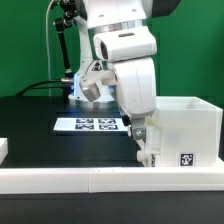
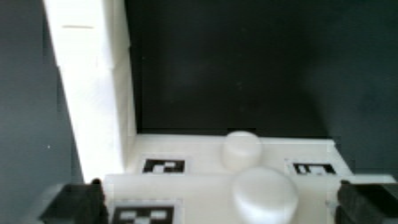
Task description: Assemble drawer
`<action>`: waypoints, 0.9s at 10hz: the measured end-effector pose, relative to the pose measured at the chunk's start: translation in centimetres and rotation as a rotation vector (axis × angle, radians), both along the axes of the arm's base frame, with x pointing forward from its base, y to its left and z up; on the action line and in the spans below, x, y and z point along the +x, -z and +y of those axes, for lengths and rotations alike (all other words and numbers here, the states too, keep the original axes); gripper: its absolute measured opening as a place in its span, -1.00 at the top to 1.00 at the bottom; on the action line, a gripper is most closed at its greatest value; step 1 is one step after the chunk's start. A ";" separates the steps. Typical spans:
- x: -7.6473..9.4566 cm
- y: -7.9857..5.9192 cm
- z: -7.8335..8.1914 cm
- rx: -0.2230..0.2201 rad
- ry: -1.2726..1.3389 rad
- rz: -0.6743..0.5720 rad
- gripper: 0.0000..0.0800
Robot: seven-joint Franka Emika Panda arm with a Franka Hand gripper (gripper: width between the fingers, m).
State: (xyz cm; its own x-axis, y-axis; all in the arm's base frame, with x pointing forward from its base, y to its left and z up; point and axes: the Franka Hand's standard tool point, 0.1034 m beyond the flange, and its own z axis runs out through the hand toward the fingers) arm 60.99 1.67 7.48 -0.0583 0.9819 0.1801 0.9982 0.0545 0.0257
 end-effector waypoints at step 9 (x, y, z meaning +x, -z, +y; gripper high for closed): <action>0.0 0.7 0.6 -0.008 0.039 0.009 -0.62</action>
Offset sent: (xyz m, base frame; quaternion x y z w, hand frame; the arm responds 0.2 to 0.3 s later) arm 0.0021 0.0332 -0.0102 -0.0171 0.0088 0.0207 0.9996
